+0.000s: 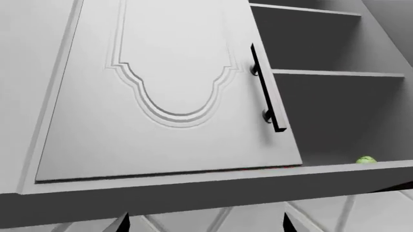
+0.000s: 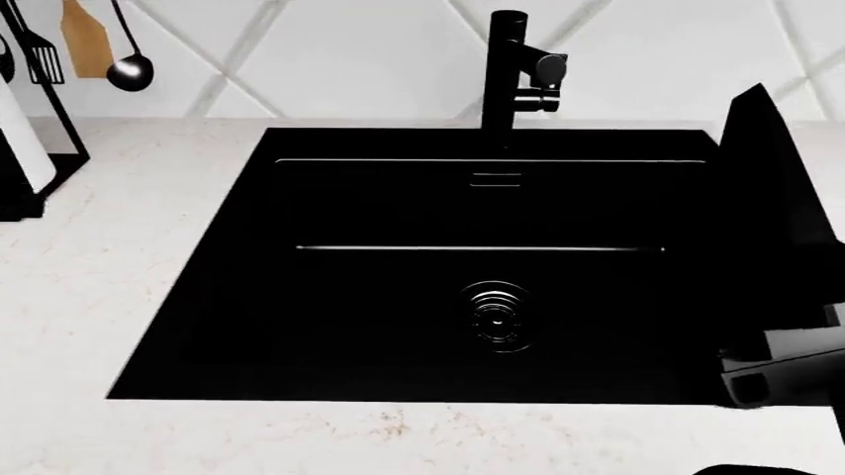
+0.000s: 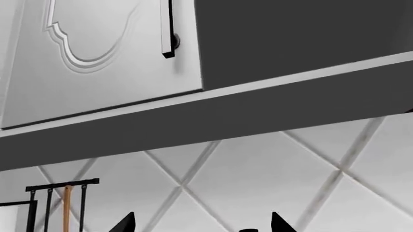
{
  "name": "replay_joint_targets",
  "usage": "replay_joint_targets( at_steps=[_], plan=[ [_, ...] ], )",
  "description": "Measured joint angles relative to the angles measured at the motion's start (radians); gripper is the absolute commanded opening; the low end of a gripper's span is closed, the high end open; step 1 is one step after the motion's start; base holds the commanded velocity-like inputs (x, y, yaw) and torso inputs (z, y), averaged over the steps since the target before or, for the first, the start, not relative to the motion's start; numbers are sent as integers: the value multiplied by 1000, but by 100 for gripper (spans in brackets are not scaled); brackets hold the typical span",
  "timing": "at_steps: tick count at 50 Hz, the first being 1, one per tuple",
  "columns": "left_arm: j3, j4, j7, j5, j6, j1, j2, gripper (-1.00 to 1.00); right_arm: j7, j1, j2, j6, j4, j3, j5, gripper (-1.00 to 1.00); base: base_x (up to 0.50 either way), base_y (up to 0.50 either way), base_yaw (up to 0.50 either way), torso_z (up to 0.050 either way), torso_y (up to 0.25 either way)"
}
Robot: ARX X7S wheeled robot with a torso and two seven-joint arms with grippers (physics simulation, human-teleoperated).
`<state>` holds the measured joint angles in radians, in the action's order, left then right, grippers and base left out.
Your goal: Pick the chili pepper, brussel sprout from the counter and place them in the cabinet. Then close the cabinet.
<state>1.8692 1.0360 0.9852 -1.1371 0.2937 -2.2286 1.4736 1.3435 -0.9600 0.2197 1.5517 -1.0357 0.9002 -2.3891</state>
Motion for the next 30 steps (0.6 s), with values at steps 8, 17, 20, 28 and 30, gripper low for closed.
replay_joint_targets(
  at_steps=[8,17,20,28,30],
  plan=[
    [258,6,55,169,97,-68,15,100,34,9,7,-2,-3,12,-57,100,0,-17,0,0,0],
    [441,9,108,303,172,-100,26,100,73,11,6,6,-6,15,-114,100,5,-500,0,0,0],
    [481,9,122,334,188,-106,25,100,74,12,6,8,-6,18,-119,100,5,-500,0,0,0],
    [555,10,152,396,218,-116,18,100,78,14,7,11,-7,21,-129,100,5,-500,0,0,0],
    [568,10,158,407,224,-118,15,100,80,14,8,11,-7,21,-133,100,5,-500,0,0,0]
  ],
)
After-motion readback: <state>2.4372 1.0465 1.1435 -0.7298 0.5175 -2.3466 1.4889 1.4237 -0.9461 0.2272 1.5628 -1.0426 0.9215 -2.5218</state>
